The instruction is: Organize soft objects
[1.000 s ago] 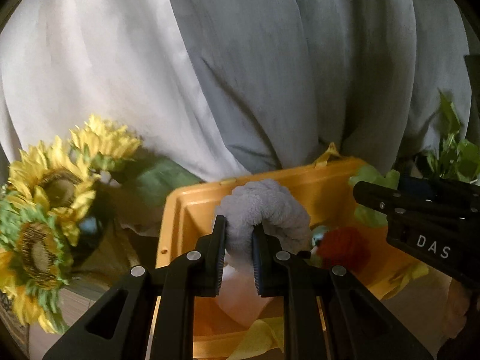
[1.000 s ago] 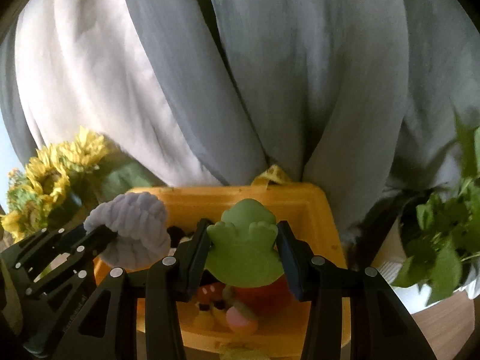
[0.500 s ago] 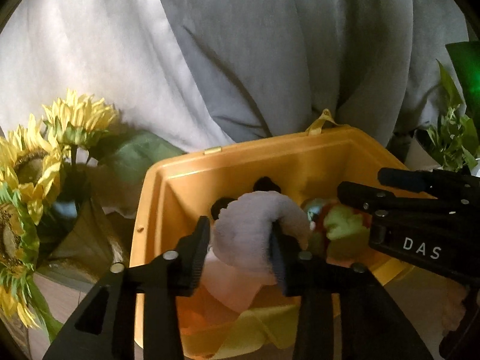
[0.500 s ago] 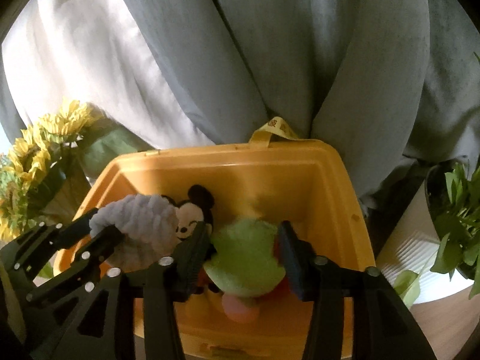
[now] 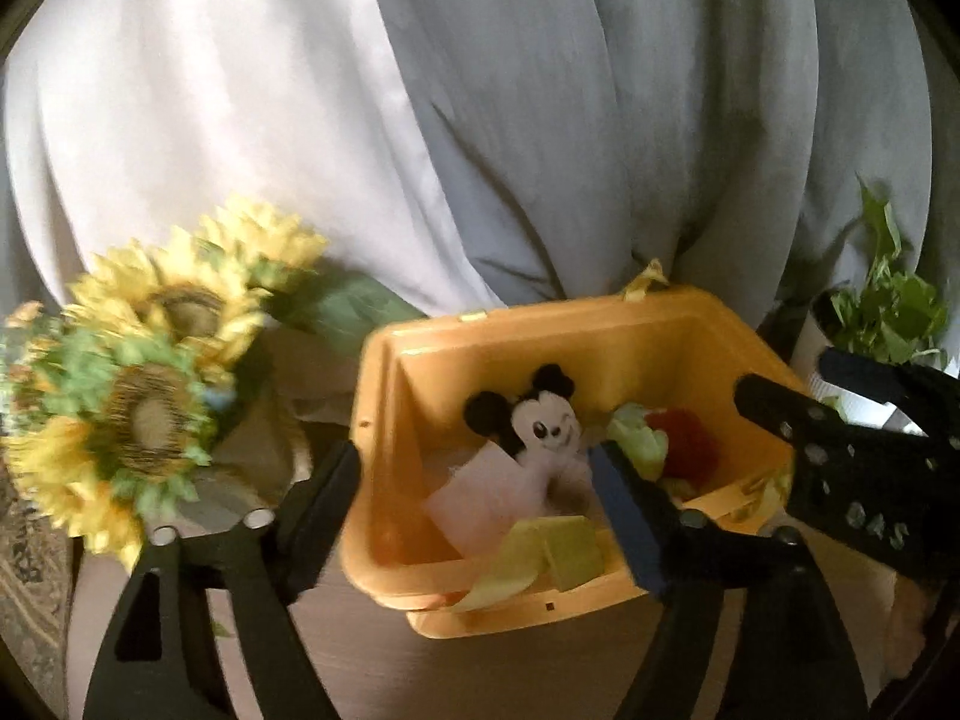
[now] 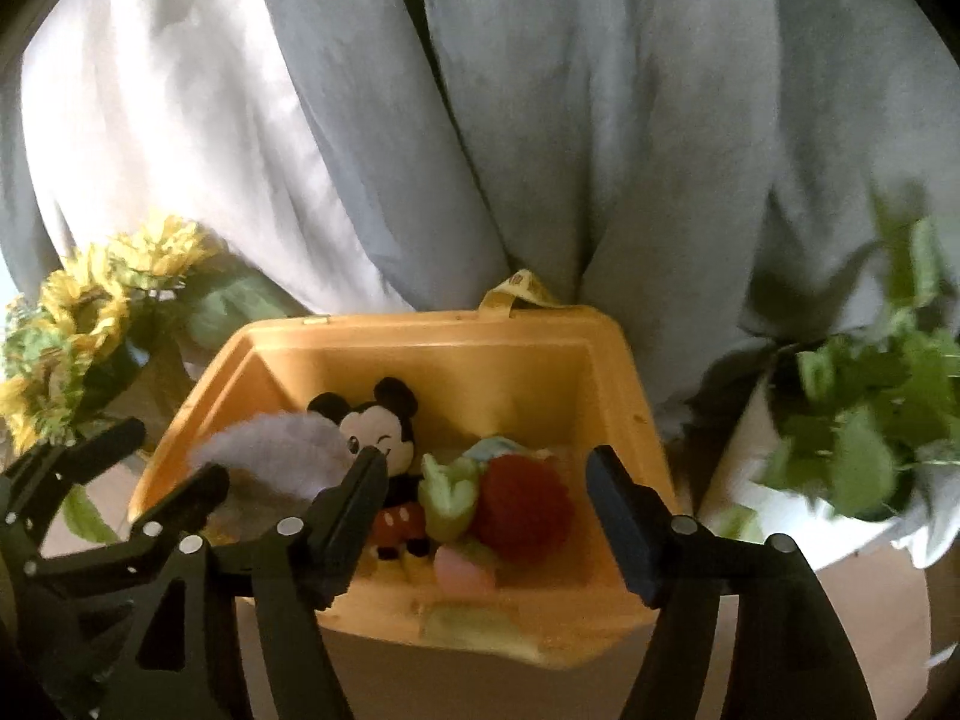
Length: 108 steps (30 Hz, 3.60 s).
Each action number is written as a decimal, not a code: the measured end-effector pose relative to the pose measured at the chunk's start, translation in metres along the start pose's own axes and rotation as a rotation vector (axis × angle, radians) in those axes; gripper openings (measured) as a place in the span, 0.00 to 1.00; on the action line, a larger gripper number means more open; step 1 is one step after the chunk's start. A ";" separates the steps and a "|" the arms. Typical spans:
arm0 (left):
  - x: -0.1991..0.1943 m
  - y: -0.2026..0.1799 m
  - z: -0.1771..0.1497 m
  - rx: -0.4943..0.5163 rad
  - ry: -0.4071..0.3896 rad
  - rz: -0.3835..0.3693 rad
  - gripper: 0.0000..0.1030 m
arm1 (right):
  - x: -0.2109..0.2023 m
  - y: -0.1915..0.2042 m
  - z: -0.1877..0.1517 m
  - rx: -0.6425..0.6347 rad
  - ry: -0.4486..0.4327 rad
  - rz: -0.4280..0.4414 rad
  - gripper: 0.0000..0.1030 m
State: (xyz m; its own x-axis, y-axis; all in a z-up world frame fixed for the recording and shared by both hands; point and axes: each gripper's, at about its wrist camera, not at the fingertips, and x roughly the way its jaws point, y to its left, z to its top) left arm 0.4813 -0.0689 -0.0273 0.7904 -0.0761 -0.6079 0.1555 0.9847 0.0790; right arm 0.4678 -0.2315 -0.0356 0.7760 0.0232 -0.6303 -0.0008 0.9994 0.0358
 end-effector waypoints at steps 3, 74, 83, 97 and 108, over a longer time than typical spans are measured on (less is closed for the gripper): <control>0.003 -0.006 0.012 0.040 -0.024 0.030 0.77 | -0.021 0.005 -0.003 -0.014 -0.036 -0.032 0.70; -0.393 0.002 -0.178 0.004 -0.323 0.028 1.00 | -0.381 0.055 -0.207 0.065 -0.306 -0.115 0.89; -0.395 0.001 -0.181 -0.012 -0.318 0.023 1.00 | -0.384 0.052 -0.209 0.063 -0.300 -0.096 0.89; -0.395 -0.002 -0.183 -0.013 -0.320 0.023 1.00 | -0.383 0.050 -0.210 0.057 -0.294 -0.101 0.89; -0.394 -0.002 -0.183 -0.013 -0.318 0.023 1.00 | -0.382 0.051 -0.210 0.056 -0.293 -0.102 0.89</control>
State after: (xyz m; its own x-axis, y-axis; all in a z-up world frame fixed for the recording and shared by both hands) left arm 0.0611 -0.0118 0.0677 0.9395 -0.0969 -0.3287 0.1294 0.9885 0.0785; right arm 0.0384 -0.1840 0.0440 0.9190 -0.0947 -0.3827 0.1155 0.9928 0.0319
